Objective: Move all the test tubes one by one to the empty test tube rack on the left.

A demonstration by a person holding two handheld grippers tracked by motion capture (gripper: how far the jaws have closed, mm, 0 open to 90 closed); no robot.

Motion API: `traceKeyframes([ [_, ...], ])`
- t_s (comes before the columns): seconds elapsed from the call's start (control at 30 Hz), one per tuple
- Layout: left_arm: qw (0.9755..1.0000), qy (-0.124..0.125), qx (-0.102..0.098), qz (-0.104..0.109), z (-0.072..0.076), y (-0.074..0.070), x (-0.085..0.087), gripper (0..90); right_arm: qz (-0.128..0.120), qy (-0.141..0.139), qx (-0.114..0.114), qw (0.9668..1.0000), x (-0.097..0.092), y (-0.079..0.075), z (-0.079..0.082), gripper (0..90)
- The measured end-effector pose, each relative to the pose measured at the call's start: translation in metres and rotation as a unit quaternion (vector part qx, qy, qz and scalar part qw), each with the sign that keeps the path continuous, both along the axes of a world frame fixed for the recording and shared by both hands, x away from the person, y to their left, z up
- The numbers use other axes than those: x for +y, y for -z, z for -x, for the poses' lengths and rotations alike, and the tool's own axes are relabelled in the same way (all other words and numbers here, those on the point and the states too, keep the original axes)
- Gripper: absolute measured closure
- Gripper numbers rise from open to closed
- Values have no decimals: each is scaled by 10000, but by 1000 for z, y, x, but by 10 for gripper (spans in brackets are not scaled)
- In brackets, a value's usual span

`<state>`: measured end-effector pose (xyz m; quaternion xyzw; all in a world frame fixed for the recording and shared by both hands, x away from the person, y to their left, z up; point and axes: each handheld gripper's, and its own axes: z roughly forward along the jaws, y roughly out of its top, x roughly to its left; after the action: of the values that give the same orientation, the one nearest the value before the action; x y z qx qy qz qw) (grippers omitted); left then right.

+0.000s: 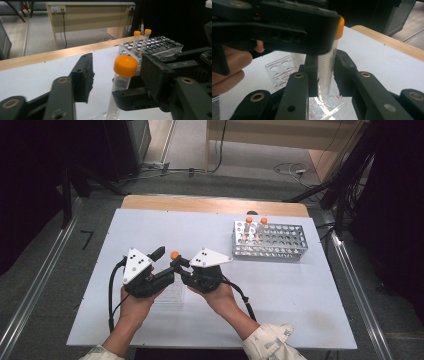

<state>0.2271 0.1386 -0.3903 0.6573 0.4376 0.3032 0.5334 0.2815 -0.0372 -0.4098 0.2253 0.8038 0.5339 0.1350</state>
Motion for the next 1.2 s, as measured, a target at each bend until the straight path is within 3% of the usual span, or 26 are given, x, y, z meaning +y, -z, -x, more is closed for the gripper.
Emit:
traceKeyframes([
  [0.2,9999,57,-29,-91,1,2,-2,632,-1,-37,3,10000,1,0,1,717],
  [0.4,9999,82,-24,-108,1,3,-3,691,7,-51,6,10000,1,0,2,716],
  [0.67,9999,43,-54,-145,1,2,-3,705,5,-50,20,10000,2,0,1,707],
  [0.93,9999,-101,-106,-40,2,-2,3,706,-6,-9,58,10000,-2,-1,-2,290],
  [1.2,9995,-306,-78,81,0,-4,15,705,-37,149,176,9997,-11,1,-8,216],
])
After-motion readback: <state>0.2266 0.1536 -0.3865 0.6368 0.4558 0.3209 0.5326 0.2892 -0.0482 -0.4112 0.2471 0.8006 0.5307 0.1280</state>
